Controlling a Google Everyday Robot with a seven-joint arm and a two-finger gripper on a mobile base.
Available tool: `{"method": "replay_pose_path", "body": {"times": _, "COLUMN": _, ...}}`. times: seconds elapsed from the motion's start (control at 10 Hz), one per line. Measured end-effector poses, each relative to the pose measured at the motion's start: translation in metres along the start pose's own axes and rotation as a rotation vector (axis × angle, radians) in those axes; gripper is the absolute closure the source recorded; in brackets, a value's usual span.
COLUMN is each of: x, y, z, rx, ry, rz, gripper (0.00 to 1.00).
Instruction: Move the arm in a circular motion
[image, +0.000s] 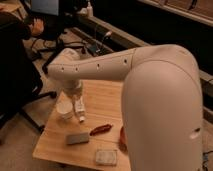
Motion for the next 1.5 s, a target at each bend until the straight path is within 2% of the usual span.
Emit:
{"method": "replay_pose_path", "body": {"times": 0.2, "x": -0.066, "y": 0.002, "z": -0.013, "rx": 0.035, "ry": -0.136, "rz": -0.064, "gripper": 1.0}}
{"method": "replay_pose_path", "body": {"times": 0.3, "x": -0.091, "y": 0.004, "z": -0.019, "rx": 0.049, "ry": -0.184, "rz": -0.087, "gripper": 1.0}}
{"method": "replay_pose_path", "body": {"times": 0.5, "x": -0.134, "y": -0.011, "z": -0.028, "rx": 0.102, "ry": -0.254, "rz": -0.108, "gripper": 1.0}}
{"method": "replay_pose_path", "body": {"times": 0.6, "x": -0.148, "y": -0.035, "z": -0.033, "rx": 0.151, "ry": -0.269, "rz": -0.092, "gripper": 1.0}}
{"method": "replay_pose_path", "body": {"times": 0.8, "x": -0.154, "y": -0.085, "z": -0.042, "rx": 0.237, "ry": -0.264, "rz": -0.037, "gripper": 1.0}}
{"method": "replay_pose_path", "body": {"times": 0.9, "x": -0.148, "y": -0.126, "z": -0.049, "rx": 0.304, "ry": -0.243, "rz": 0.016, "gripper": 1.0}}
{"method": "replay_pose_path", "body": {"times": 1.2, "x": -0.119, "y": -0.214, "z": -0.063, "rx": 0.421, "ry": -0.188, "rz": 0.152, "gripper": 1.0}}
{"method": "replay_pose_path", "body": {"times": 1.5, "x": -0.079, "y": -0.276, "z": -0.069, "rx": 0.473, "ry": -0.147, "rz": 0.283, "gripper": 1.0}}
